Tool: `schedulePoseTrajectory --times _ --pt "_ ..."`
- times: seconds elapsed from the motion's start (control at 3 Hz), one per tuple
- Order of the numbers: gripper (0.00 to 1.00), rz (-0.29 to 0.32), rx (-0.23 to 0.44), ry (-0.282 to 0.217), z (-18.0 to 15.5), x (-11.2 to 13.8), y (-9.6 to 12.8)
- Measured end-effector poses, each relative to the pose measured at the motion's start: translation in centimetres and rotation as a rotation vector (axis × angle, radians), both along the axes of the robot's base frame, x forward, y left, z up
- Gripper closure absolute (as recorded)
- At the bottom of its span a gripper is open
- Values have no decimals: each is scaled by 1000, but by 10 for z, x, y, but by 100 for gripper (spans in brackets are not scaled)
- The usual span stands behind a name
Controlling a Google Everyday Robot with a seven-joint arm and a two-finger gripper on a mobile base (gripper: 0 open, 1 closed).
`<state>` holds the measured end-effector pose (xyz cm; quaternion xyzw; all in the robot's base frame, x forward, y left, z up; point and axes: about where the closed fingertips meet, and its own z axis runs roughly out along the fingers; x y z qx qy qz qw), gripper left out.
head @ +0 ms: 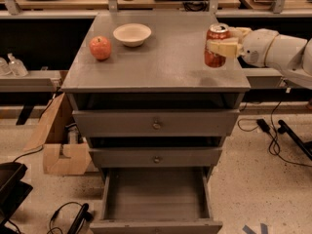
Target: Place coke can into bottom drawer
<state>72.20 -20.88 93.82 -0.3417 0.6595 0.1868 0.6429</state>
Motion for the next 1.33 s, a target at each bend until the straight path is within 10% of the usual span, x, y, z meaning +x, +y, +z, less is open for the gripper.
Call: schedulePoseTrajectory --times 0.67,1.33 --pt "100 34 -46 81 -15 -118 41" --pt "100 337 17 111 -42 -177 82"
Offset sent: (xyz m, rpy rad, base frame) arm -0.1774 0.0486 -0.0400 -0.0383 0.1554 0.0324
